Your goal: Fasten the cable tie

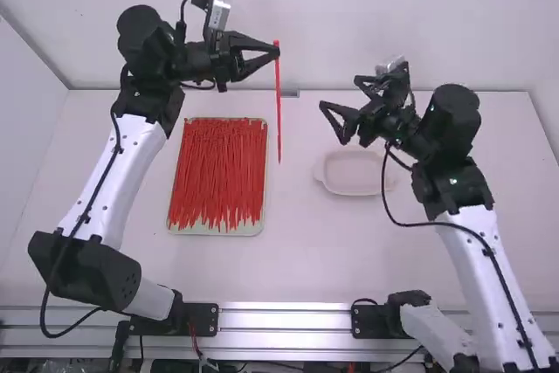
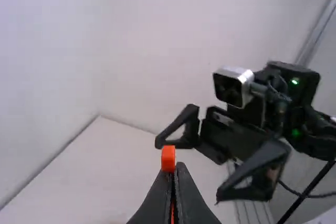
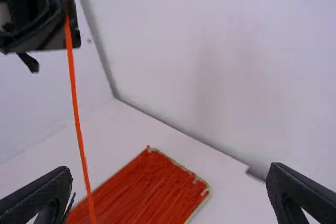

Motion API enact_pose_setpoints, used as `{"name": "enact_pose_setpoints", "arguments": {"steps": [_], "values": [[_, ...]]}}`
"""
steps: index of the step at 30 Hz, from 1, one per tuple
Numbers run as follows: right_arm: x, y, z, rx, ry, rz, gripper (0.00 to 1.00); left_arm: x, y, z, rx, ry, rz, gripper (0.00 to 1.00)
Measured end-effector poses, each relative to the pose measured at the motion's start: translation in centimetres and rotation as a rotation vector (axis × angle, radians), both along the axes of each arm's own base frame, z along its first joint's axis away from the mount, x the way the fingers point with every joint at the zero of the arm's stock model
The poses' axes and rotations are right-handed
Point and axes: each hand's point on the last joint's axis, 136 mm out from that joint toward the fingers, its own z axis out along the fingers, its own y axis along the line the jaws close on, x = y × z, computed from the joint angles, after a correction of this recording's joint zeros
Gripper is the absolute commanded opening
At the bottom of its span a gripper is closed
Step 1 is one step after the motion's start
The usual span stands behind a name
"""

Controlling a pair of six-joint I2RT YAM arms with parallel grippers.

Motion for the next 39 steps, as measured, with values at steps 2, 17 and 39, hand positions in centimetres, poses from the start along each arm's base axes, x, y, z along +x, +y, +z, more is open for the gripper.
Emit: {"name": "enact_pose_setpoints", "arguments": {"steps": [2, 17, 39], "values": [[0.3, -0.3, 0.1, 0.031, 0.002, 0.059, 0.98, -0.1, 0.0, -0.3, 0.007, 0.008, -0.009, 0.02], [3.0, -1.0, -3.0, 0.165, 0.177, 0.245, 0.98, -0.5, -0.1, -0.6, 0.017, 0.01, -0.032, 0.02], [-0.6, 2.6, -2.6, 0.02, -0.117, 0.497, 0.98, 5.7, 1.0, -1.6, -0.04, 0.187, 0.01, 0.02]]}}
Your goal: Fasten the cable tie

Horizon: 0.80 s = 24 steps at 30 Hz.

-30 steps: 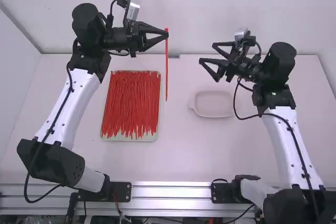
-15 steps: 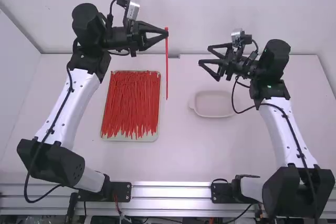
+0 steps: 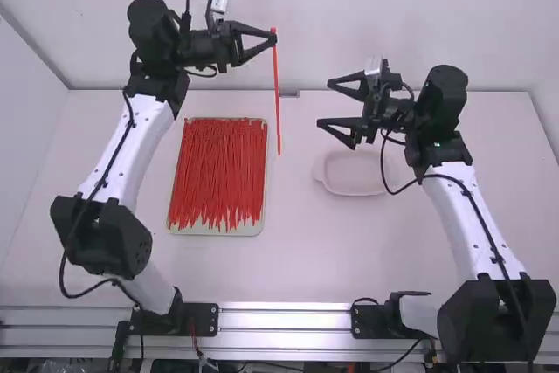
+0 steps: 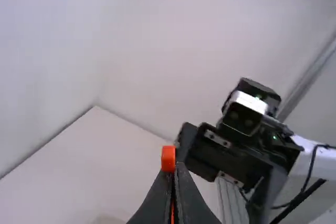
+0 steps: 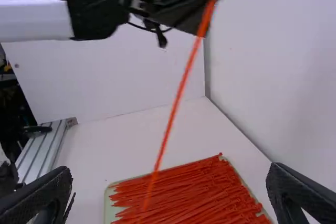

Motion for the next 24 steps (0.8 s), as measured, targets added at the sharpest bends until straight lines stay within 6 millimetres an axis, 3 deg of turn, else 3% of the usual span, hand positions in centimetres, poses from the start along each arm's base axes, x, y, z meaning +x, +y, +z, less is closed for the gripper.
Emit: {"name": "enact_pose_setpoints", "arguments": {"steps": [8, 15, 24], "values": [[-0.3, 0.4, 0.2, -0.019, -0.125, 0.018, 0.98, 2.7, 0.0, -0.9, -0.04, 0.214, -0.01, 0.02], [-1.0, 0.5, 0.3, -0.062, -0.406, 0.065, 0.98, 3.4, 0.2, -2.5, -0.062, 0.463, 0.003, 0.03], [-1.3, 0.6, 0.3, -0.123, -0.807, 0.085, 0.99, 3.6, 0.3, -3.3, -0.088, 0.655, 0.009, 0.03]]}}
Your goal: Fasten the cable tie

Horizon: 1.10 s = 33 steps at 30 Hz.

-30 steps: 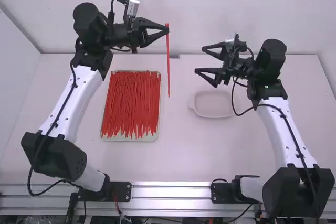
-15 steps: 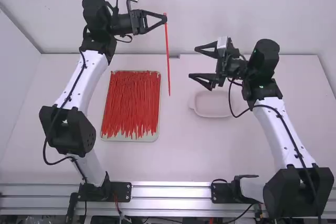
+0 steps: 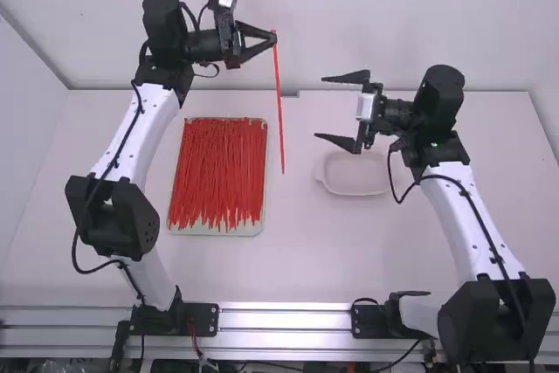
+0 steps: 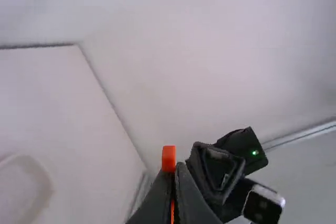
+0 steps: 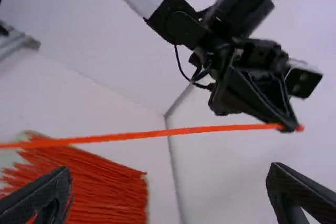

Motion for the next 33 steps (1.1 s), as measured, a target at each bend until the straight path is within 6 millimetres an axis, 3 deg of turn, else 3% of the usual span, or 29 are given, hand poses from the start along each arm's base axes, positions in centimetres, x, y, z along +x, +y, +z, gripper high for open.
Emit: {"name": "enact_pose_setpoints", "arguments": {"steps": [10, 16, 23, 33], "values": [[-0.4, 0.6, 0.0, -0.036, -0.311, 0.024, 0.99, -0.4, -0.1, -0.2, -0.045, 0.23, -0.025, 0.03], [-2.4, 3.5, 0.0, -0.028, -0.427, 0.119, 1.0, -0.6, -0.1, -1.4, -0.049, 0.377, -0.036, 0.03], [-3.7, 5.0, 0.0, -0.018, -0.461, 0.171, 0.73, -0.8, -0.1, -2.7, -0.047, 0.5, -0.033, 0.03], [-4.5, 5.4, 0.1, -0.007, -0.474, 0.211, 0.48, -0.9, -0.3, -2.7, -0.046, 0.499, -0.036, 0.02]]}}
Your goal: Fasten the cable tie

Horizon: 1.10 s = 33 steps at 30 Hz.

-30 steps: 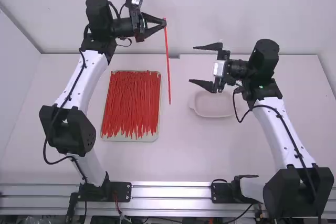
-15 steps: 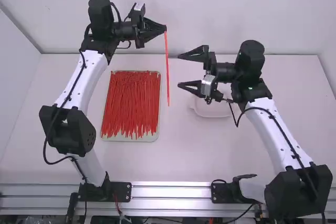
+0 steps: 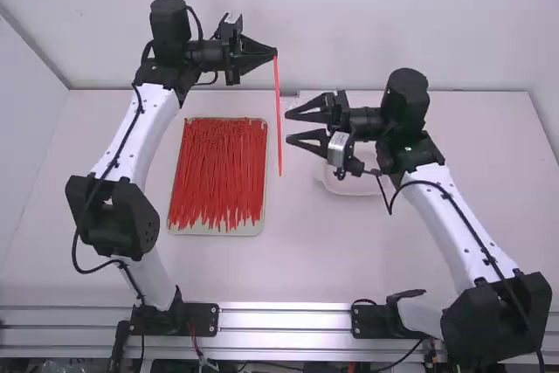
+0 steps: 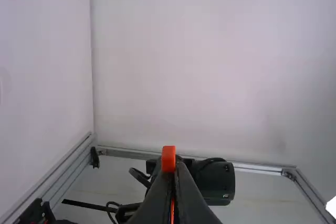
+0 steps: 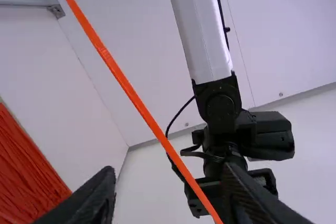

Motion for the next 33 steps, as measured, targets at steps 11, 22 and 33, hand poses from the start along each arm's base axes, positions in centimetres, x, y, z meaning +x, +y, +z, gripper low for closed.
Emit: {"name": "enact_pose_setpoints", "arguments": {"steps": [11, 22, 33], "values": [[-1.2, 0.9, 0.0, 0.002, 0.0, 0.056, 0.4, 0.0, -0.7, 0.0, 0.004, -0.002, 0.005, 0.02], [-1.4, 1.0, 0.0, 0.001, 0.003, 0.064, 0.17, 0.1, -0.7, 0.0, 0.006, -0.016, 0.01, 0.02], [-1.6, 1.0, 0.0, 0.001, 0.004, 0.074, 0.15, 0.1, -0.7, 0.0, 0.006, -0.016, 0.01, 0.02]]}}
